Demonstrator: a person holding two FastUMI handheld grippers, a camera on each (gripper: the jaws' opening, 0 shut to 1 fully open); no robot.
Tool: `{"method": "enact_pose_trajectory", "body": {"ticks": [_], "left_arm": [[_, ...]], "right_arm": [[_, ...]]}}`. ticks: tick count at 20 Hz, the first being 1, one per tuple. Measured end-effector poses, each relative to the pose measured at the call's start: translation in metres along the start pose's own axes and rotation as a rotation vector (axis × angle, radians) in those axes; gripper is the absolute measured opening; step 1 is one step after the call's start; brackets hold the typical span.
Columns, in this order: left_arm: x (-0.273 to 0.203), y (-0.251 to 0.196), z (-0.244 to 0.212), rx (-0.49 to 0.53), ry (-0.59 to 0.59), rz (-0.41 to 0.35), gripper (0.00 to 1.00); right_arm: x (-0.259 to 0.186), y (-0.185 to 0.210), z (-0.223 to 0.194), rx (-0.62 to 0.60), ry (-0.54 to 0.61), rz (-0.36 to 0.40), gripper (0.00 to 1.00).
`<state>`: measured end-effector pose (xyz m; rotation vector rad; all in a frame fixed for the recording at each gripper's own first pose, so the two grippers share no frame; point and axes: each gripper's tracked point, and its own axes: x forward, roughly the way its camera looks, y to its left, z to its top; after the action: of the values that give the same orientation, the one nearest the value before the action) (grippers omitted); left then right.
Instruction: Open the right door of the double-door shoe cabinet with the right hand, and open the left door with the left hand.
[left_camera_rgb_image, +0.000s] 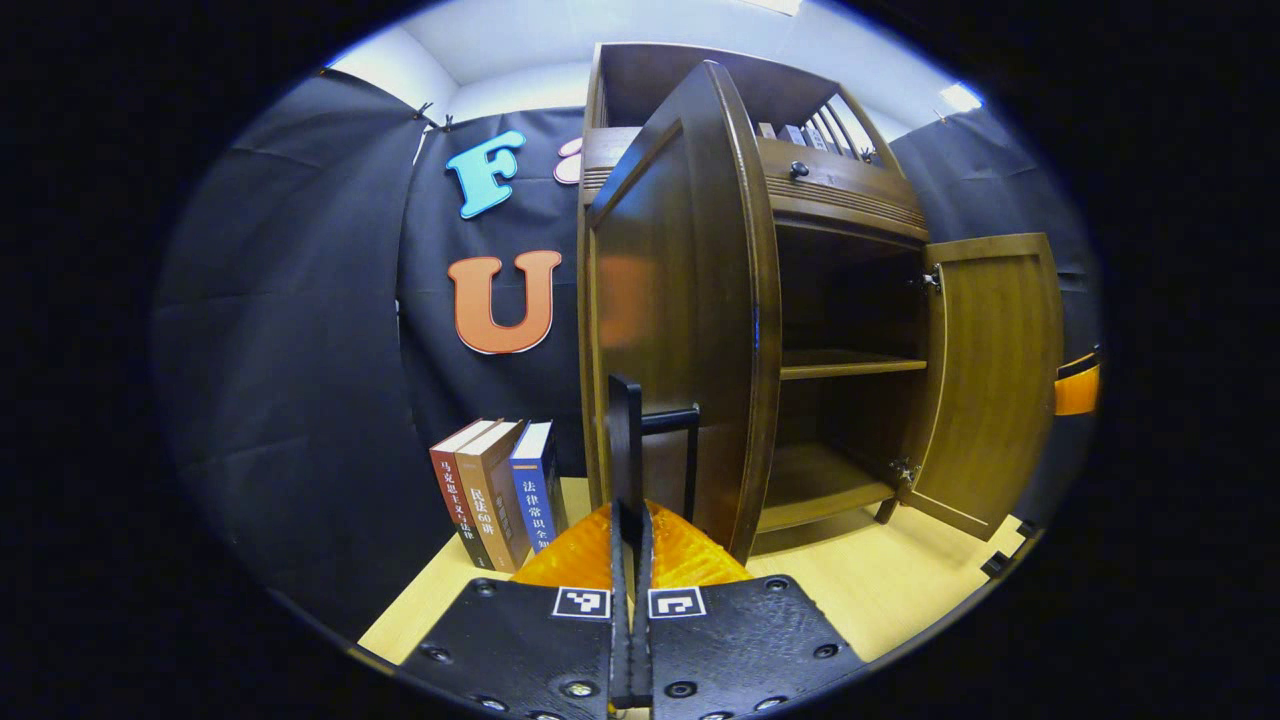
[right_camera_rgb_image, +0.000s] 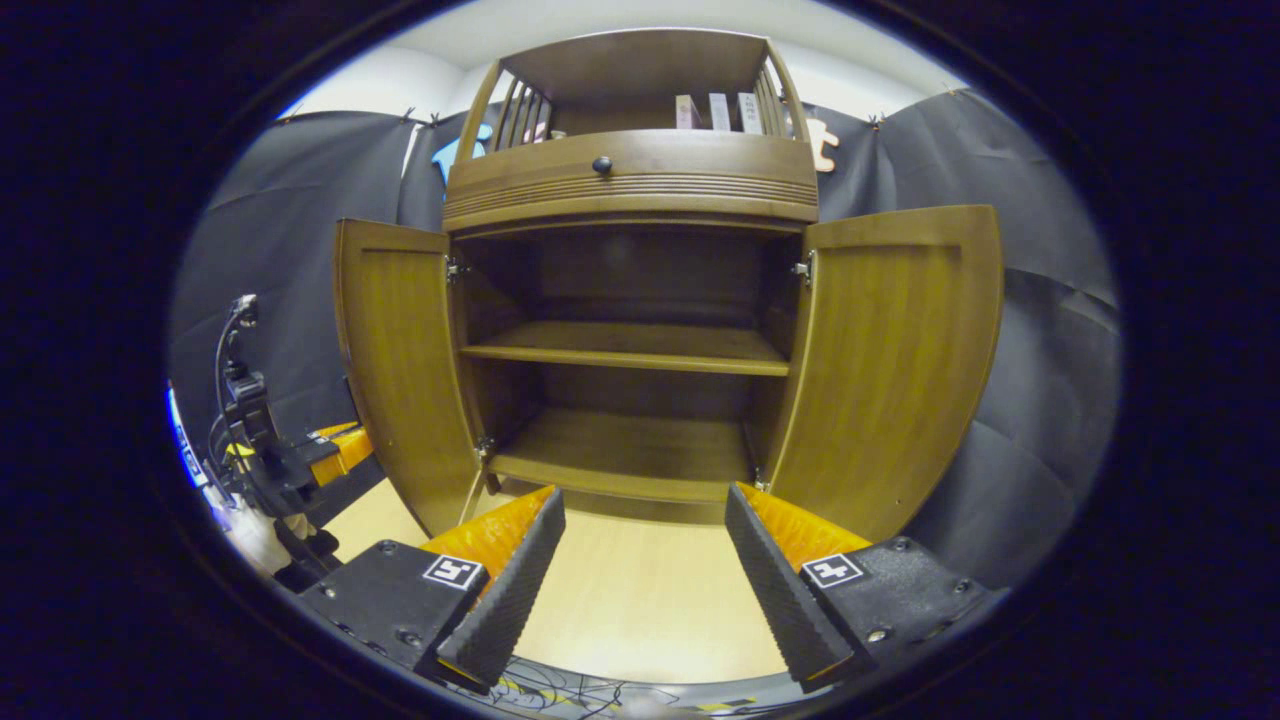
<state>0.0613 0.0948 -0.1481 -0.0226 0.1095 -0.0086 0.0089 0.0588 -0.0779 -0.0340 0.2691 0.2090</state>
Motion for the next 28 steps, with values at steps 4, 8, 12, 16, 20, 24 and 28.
{"method": "enact_pose_trajectory", "body": {"ticks": [4, 8, 12, 16, 20, 24, 28], "left_arm": [[-0.004, 0.021, -0.001, -0.006, -0.006, 0.000, 0.00], [-0.003, 0.042, -0.003, 0.010, -0.020, 0.011, 0.00], [-0.003, 0.060, -0.004, 0.019, -0.032, 0.010, 0.00], [-0.001, 0.072, -0.004, 0.028, -0.047, -0.028, 0.00], [0.001, 0.091, -0.006, -0.007, -0.043, -0.096, 0.00], [0.004, 0.099, -0.004, -0.028, -0.056, -0.158, 0.00], [0.002, 0.099, -0.015, 0.011, 0.012, -0.176, 0.01]], "right_arm": [[0.001, 0.004, 0.001, 0.005, -0.003, 0.007, 1.00], [-0.001, 0.007, -0.001, 0.003, 0.000, 0.008, 1.00], [-0.004, 0.008, -0.002, 0.003, 0.001, 0.002, 1.00], [-0.005, 0.009, -0.005, -0.009, 0.014, -0.005, 1.00], [-0.009, 0.016, -0.007, -0.049, 0.026, 0.002, 1.00], [-0.015, 0.023, -0.008, -0.071, 0.028, 0.021, 1.00], [-0.019, 0.019, -0.008, -0.074, 0.022, 0.028, 1.00]]}}
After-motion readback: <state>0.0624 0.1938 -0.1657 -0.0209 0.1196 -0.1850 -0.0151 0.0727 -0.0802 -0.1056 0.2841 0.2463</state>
